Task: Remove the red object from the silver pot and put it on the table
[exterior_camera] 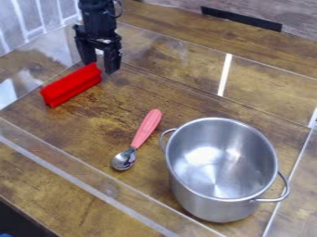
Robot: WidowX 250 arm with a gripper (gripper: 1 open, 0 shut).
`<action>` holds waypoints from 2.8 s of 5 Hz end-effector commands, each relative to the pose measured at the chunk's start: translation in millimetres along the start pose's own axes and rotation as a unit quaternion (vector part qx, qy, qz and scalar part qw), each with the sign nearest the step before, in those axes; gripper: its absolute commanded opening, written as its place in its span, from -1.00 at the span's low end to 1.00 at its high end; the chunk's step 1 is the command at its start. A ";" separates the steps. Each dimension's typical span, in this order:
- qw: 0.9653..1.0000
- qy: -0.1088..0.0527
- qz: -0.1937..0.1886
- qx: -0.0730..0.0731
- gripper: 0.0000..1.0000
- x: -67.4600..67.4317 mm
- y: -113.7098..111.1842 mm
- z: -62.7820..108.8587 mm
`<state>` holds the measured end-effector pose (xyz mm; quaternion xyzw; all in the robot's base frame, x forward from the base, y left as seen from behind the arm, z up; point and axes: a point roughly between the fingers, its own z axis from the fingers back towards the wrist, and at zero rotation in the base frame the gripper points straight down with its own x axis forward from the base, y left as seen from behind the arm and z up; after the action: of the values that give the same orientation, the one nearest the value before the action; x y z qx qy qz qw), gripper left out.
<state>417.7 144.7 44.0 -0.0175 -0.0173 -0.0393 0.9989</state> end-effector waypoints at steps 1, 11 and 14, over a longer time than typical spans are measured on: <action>0.999 -0.035 -0.025 0.013 -1.00 -1.9 -0.5 32.8; 0.987 -0.023 -0.161 0.012 1.00 -31.0 18.4 59.8; 0.971 -0.033 -0.238 0.001 -1.00 -55.1 17.3 33.3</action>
<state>356.6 159.8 31.2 -0.0526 -0.0106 -0.2733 0.9604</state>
